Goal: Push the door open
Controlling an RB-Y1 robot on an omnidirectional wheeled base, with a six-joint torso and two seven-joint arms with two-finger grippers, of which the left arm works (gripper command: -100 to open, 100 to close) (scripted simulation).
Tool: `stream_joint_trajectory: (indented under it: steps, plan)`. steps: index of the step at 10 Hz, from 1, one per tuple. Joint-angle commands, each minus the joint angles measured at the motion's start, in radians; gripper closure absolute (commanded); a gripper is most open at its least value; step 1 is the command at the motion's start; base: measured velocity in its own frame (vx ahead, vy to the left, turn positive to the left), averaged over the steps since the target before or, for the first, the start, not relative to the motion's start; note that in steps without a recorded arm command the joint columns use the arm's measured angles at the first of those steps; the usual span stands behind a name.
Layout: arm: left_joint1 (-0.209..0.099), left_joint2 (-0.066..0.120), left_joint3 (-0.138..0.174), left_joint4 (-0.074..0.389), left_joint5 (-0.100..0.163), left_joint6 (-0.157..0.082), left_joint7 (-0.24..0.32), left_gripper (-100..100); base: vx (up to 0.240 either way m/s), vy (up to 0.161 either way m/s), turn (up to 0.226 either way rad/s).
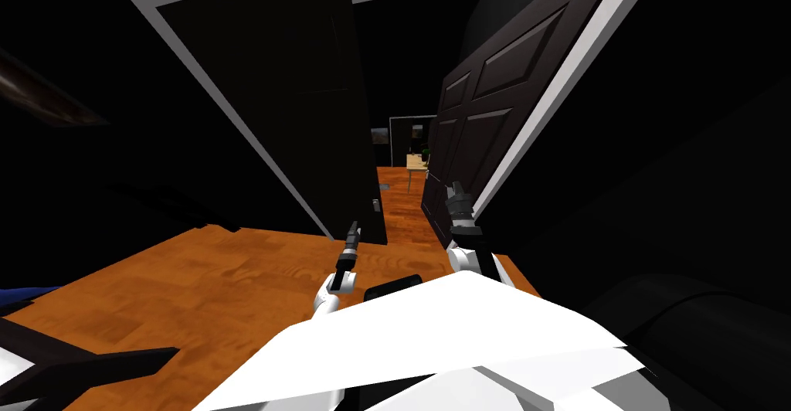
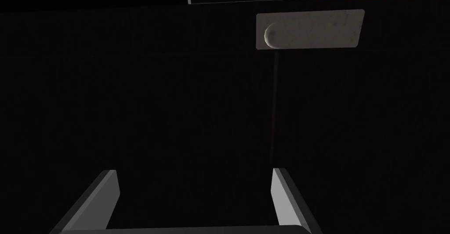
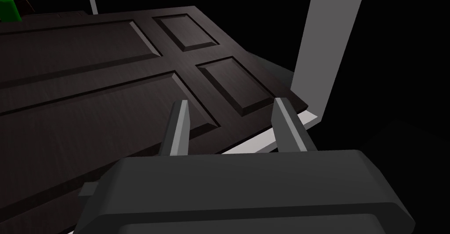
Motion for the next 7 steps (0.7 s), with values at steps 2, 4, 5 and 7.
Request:
stream_joint_trajectory:
  steps: [2,4,5,7]
  plan:
    - [-0.039,-0.008,-0.004,0.075,-0.004,-0.009,0.004,-100,0.091,0.017,-0.037]
    - [-0.050,-0.011,-0.005,0.106,-0.005,-0.012,0.005,-100,0.055,0.008,-0.015]
    - [-0.062,-0.014,-0.007,0.132,-0.007,-0.015,0.006,-100,0.069,0.002,-0.035]
    - [-0.085,-0.020,-0.010,0.182,-0.010,-0.021,0.009,-100,0.084,0.015,-0.033]
